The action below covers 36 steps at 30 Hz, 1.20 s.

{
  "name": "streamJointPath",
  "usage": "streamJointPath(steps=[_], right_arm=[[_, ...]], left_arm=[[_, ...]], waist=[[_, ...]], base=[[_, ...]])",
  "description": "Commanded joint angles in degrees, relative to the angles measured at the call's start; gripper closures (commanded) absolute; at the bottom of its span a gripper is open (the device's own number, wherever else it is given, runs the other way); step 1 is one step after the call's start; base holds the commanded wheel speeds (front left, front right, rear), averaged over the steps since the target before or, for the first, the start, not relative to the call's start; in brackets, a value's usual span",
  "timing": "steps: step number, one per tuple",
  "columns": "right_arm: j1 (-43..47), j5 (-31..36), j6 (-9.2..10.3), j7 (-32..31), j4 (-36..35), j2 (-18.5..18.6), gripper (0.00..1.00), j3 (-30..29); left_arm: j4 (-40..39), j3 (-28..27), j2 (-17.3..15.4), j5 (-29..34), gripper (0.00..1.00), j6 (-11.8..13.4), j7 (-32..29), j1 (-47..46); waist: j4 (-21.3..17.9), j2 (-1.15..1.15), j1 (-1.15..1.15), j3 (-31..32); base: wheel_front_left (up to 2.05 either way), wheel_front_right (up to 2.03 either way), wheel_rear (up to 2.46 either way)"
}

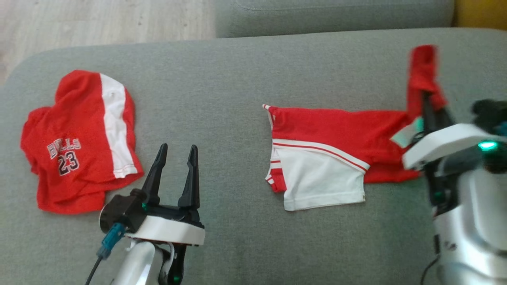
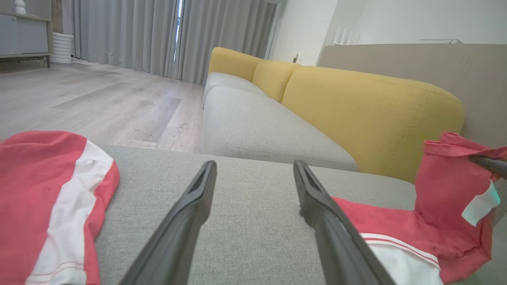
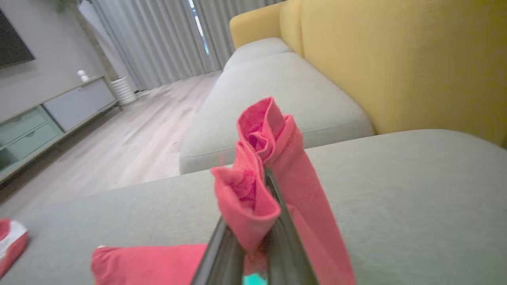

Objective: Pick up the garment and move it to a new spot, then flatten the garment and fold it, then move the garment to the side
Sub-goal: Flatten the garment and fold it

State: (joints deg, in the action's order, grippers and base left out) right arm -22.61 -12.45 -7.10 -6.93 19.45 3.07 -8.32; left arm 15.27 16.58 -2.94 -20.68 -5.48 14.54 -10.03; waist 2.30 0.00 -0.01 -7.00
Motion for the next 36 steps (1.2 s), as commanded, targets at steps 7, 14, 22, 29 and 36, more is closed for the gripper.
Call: streamJointPath(steps=[7, 14, 22, 29, 36], right_arm=[[1.3, -6.31, -0.39, 1.0, -1.56, -0.18, 1.0, 13.49], [2.86, -9.3, -0.39, 2.17, 2.96, -0.19, 1.0, 23.72], [3.4, -11.34, -0.39, 2.29, 9.33, -0.19, 0.0, 31.81], [2.7, -18.52, -0.39, 3.34, 7.43, -0.19, 0.0, 41.7], [-0.06, -12.85, -0.39, 9.83, 6.59, -0.19, 0.0, 32.49]], left_arm=[[-1.76, -1.46, 0.02, -0.34, 0.0, 0.42, 0.46, -0.61], [-1.47, -0.88, 0.04, -0.59, 0.0, 0.56, 0.46, -0.12], [-1.27, -0.91, 0.04, -0.64, 0.0, 0.72, 0.46, 0.31], [-1.4, -1.49, -0.15, -0.51, 0.0, 1.0, 0.46, 0.62], [-2.4, -1.88, -0.2, -0.42, 0.0, 1.13, 0.46, 0.25]], waist=[[2.74, 0.0, 0.01, 1.29], [5.84, 0.0, 0.01, 1.72], [6.89, 0.0, 0.01, 1.88], [4.91, 0.0, 0.01, 2.15], [2.32, 0.0, 0.01, 2.17]], base=[[0.0, 0.0, 0.0], [0.0, 0.0, 0.0], [0.0, 0.0, 0.0], [0.0, 0.0, 0.0], [0.0, 0.0, 0.0]])
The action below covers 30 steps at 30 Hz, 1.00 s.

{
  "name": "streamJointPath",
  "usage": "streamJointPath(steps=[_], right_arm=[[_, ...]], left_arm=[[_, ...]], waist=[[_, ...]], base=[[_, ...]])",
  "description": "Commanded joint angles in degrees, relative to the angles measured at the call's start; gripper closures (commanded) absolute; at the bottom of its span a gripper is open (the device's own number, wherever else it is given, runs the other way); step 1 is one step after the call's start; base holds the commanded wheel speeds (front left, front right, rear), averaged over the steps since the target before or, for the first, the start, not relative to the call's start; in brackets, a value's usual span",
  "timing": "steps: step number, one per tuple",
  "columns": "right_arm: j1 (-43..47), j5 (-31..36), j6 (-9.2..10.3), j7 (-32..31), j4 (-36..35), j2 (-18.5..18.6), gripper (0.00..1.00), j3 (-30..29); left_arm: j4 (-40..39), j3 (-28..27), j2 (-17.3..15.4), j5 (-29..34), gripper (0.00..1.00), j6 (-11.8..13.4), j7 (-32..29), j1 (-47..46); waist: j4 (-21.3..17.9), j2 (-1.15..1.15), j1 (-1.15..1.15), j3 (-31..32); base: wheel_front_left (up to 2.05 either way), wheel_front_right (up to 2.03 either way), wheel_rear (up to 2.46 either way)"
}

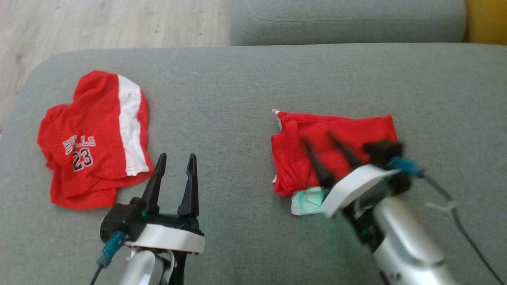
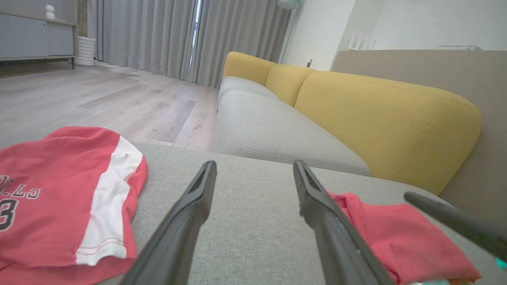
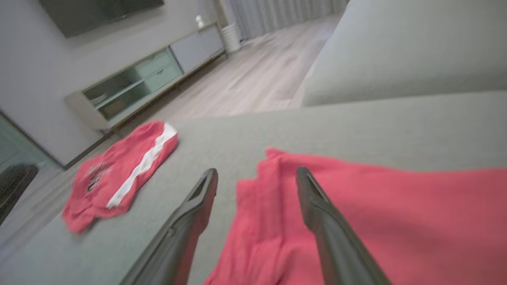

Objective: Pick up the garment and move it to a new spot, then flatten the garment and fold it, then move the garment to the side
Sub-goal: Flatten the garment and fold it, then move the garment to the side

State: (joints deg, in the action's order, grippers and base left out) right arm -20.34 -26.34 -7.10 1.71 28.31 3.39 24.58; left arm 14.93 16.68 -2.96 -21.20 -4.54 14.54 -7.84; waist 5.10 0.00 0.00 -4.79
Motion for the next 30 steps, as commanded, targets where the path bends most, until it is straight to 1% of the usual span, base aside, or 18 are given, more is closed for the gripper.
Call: streamJointPath(steps=[1, 5, 6, 9, 12, 15, 19, 24, 30], right_arm=[[-2.4, 2.54, -0.39, 2.0, -2.68, -0.48, 0.0, -2.54], [-1.21, 7.81, -0.39, 4.53, -5.64, 1.0, 0.0, -10.59], [-1.21, 7.81, -0.39, 4.53, -5.64, 1.0, 0.0, -10.59], [0.98, 11.09, -0.39, 5.47, -7.75, 1.85, 0.0, -16.05], [3.91, 13.51, -0.39, 6.25, -9.77, 1.58, 0.0, -20.09], [6.84, 15.9, -0.39, 7.57, -11.61, 0.93, 0.0, -22.63], [10.04, 17.29, -0.39, 9.34, -13.25, -0.06, 0.0, -24.8], [12.09, 16.92, -0.39, 10.42, -14.07, -0.46, 0.0, -24.83], [11.87, 15.88, -0.39, 10.72, -14.1, -0.49, 0.0, -24.6]], left_arm=[[-2.22, -2.02, -0.17, 0.08, 0.0, 0.22, 0.46, -1.99], [-2.87, -2.18, -0.11, 0.03, 0.0, 0.34, 0.46, -2.06], [-2.87, -2.18, -0.11, 0.03, 0.0, 0.34, 0.46, -2.06], [-3.25, -2.12, -0.07, 0.05, 0.0, 0.37, 0.46, -2.12], [-3.51, -2.27, -0.04, 0.03, 0.0, 0.38, 0.46, -2.13], [-3.7, -2.75, 0.0, -0.01, 0.0, 0.29, 0.46, -1.95], [-3.83, -3.68, 0.03, -0.17, 0.0, 0.02, 0.46, -0.97], [-3.84, -4.37, 0.06, -0.88, 0.0, -0.22, 0.46, 0.2], [-4.0, -3.97, 0.07, -1.33, 0.0, -0.03, 0.46, -0.03]], waist=[[-0.8, 0.0, 0.0, -0.04], [-1.92, 0.0, 0.0, -0.1], [-1.92, 0.0, 0.0, -0.1], [-2.41, 0.0, 0.0, -0.17], [-2.84, 0.0, 0.0, -0.29], [-3.24, 0.0, 0.0, -0.32], [-3.72, 0.0, 0.0, -0.23], [-4.07, 0.0, 0.0, -0.2], [-3.89, 0.0, 0.0, -0.53]], base=[[0.0, 0.0, 0.0], [0.0, 0.0, 0.0], [0.0, 0.0, 0.0], [0.0, 0.0, 0.0], [0.0, 0.0, 0.0], [0.0, 0.0, 0.0], [0.0, 0.0, 0.0], [0.0, 0.0, 0.0], [0.0, 0.0, 0.0]])
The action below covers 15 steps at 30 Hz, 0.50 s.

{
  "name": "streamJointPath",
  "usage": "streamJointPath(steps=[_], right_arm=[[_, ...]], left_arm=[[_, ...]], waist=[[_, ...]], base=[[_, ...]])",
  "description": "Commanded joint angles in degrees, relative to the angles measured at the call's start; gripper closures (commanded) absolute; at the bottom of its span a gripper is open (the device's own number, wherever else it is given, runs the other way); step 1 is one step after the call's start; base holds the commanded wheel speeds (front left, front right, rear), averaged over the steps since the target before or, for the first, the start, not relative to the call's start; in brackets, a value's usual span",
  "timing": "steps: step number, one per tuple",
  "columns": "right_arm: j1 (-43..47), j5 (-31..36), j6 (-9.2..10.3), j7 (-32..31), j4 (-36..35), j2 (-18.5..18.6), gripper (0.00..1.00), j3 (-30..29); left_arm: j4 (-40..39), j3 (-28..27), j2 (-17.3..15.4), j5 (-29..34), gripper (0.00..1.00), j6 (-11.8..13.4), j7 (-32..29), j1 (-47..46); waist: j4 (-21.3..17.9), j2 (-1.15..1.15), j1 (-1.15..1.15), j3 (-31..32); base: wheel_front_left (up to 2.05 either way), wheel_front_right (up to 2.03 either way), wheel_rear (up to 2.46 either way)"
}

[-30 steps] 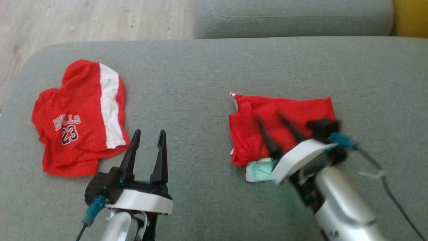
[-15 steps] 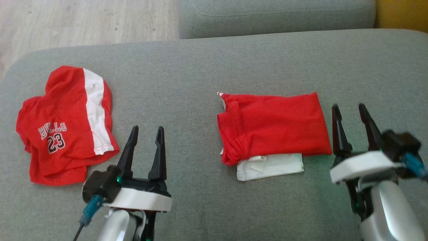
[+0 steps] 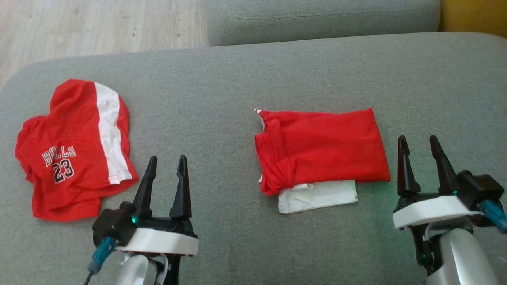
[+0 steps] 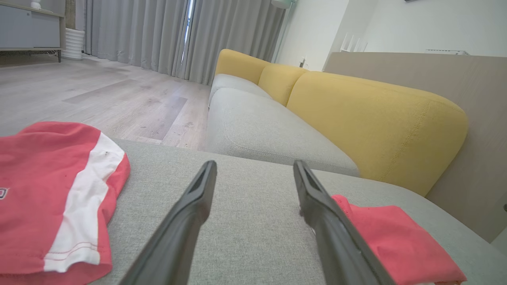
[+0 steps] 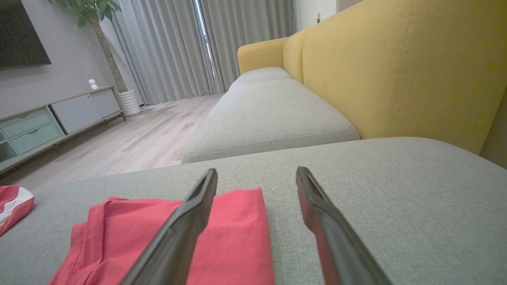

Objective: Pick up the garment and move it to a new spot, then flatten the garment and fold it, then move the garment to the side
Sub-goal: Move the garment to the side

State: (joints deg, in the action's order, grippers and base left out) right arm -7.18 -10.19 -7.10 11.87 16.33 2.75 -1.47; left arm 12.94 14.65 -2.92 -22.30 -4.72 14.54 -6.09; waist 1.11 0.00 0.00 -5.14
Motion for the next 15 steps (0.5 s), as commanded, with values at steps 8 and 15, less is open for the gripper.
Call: streamJointPath(steps=[8, 15], right_arm=[[-4.52, 2.04, -0.39, -2.48, -0.9, 0.13, 0.0, 0.25], [-7.72, 3.57, -0.39, -6.42, 5.36, 0.13, 0.0, -1.58]], left_arm=[[-2.46, -1.09, 0.03, -0.34, 0.0, 0.15, 0.46, -3.07], [-2.59, 0.54, 0.03, -0.53, 0.0, 0.15, 0.46, -4.38]], waist=[[1.41, 0.0, 0.0, -2.04], [3.44, 0.0, 0.0, -4.42]], base=[[0.0, 0.0, 0.0], [0.0, 0.0, 0.0]])
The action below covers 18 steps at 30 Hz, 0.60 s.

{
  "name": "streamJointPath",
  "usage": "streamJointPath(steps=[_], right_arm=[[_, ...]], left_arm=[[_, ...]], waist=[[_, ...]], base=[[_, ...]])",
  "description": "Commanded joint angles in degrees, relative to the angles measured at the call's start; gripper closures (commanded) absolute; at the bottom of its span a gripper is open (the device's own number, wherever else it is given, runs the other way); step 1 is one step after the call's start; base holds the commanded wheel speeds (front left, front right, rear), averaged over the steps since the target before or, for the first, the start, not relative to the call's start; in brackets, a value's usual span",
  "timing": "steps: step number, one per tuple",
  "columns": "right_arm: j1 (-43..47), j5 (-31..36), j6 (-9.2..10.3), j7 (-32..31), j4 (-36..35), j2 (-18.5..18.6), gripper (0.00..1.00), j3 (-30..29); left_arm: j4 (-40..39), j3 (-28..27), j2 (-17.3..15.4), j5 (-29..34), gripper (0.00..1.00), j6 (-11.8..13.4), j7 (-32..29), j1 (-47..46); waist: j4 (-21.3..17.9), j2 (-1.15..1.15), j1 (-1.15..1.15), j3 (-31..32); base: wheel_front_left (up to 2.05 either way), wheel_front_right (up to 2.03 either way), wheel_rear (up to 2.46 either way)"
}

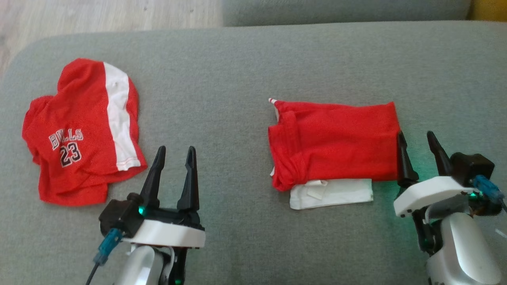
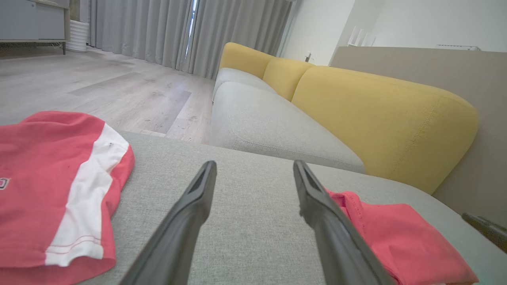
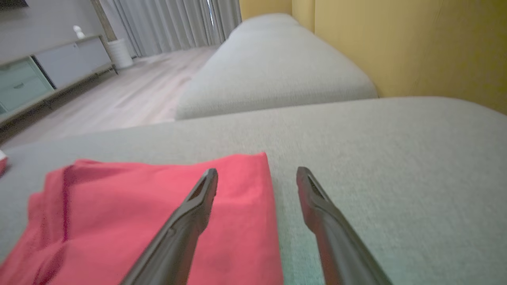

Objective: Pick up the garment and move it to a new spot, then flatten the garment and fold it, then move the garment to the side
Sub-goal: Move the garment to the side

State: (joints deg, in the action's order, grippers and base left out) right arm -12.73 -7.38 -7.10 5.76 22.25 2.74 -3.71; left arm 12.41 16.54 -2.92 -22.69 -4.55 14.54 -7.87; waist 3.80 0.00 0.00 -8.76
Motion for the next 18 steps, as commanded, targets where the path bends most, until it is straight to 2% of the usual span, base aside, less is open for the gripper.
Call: streamJointPath(steps=[1, 4, 8, 17, 18], right_arm=[[-2.63, 1.28, -0.39, -0.82, 0.72, 0.14, 0.0, 0.01], [-3.95, 2.51, -0.39, -2.16, 4.82, 0.14, 0.0, -1.99], [-5.29, 1.56, -0.39, -2.6, 8.57, 0.14, 0.0, -1.84], [-8.18, -0.62, -0.39, -2.33, 15.75, 0.14, 0.0, 3.05], [-8.49, -0.72, -0.39, -2.32, 16.24, 0.14, 0.07, 3.81]], left_arm=[[-2.03, -1.15, 0.03, -0.16, 0.0, 0.01, 0.46, -2.76], [-1.91, -0.83, 0.04, -0.2, 0.0, 0.08, 0.46, -3.21], [-1.8, -0.68, 0.04, -0.24, 0.0, 0.02, 0.46, -3.72], [-1.47, -0.65, 0.04, -0.07, 0.0, -0.05, 0.46, -4.5], [-1.38, -0.64, 0.04, -0.03, 0.0, -0.08, 0.46, -4.52]], waist=[[1.02, 0.0, 0.0, -1.13], [1.7, 0.0, 0.0, -2.05], [2.23, 0.0, 0.0, -2.85], [2.21, 0.0, 0.0, -3.97], [2.04, 0.0, 0.0, -3.96]], base=[[0.0, 0.0, 0.0], [0.0, 0.0, 0.0], [0.0, 0.0, 0.0], [0.0, 0.0, 0.0], [0.0, 0.0, 0.0]])
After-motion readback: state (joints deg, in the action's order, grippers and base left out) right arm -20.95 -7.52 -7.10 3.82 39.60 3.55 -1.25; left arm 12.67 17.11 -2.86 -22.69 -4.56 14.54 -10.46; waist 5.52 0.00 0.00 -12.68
